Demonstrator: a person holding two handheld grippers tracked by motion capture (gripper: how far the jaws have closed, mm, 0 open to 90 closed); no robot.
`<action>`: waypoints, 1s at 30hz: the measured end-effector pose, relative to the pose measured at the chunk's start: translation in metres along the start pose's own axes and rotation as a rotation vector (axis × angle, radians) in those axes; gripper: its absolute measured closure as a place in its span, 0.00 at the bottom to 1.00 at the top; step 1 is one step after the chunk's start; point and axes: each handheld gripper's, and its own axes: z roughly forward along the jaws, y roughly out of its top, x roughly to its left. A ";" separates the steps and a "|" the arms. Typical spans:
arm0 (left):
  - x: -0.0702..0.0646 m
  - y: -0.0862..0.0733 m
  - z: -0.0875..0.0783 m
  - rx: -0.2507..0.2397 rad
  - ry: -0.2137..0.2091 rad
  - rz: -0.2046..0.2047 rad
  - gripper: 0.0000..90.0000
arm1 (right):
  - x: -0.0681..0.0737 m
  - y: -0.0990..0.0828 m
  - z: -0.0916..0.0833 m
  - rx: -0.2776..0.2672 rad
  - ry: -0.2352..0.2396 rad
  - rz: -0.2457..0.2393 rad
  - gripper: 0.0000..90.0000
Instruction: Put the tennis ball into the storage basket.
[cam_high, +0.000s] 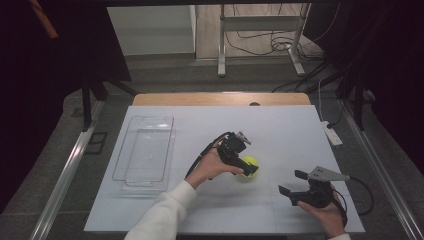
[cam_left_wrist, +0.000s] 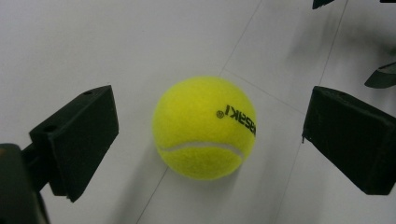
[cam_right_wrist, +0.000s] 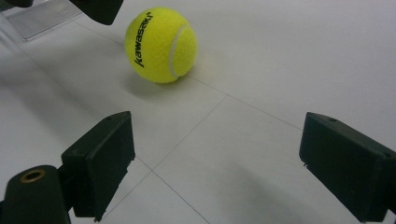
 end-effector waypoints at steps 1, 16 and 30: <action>0.000 0.000 0.002 0.003 0.000 0.000 0.05 | 0.000 0.000 0.000 0.000 0.000 0.000 0.12; 0.003 0.001 0.021 0.053 -0.003 -0.003 0.05 | 0.000 0.000 0.000 0.002 0.000 -0.001 0.12; 0.001 -0.001 0.033 0.113 0.000 0.011 0.08 | 0.000 0.000 0.000 0.003 0.001 0.000 0.12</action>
